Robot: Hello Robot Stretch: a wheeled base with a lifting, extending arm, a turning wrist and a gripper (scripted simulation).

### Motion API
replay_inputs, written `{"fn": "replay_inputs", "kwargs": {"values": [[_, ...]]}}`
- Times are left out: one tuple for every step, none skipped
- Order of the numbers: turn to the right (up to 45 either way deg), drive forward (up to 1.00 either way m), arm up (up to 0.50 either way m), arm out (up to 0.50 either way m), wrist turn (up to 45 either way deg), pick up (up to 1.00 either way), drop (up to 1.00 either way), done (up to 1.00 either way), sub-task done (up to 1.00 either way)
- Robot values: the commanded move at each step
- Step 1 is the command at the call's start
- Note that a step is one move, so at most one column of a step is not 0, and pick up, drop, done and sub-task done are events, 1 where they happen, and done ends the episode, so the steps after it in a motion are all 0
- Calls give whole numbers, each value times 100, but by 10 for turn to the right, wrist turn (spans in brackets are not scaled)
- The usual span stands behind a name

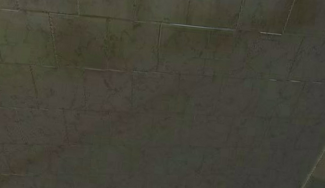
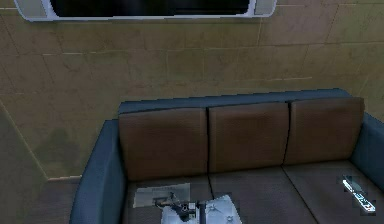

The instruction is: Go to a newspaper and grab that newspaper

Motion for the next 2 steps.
{"fn": "replay_inputs", "kwargs": {"values": [[0, 0, 10, 0, 0, 0, 0, 0, 0], [0, 0, 0, 0, 0, 0, 0, 100, 0]]}}
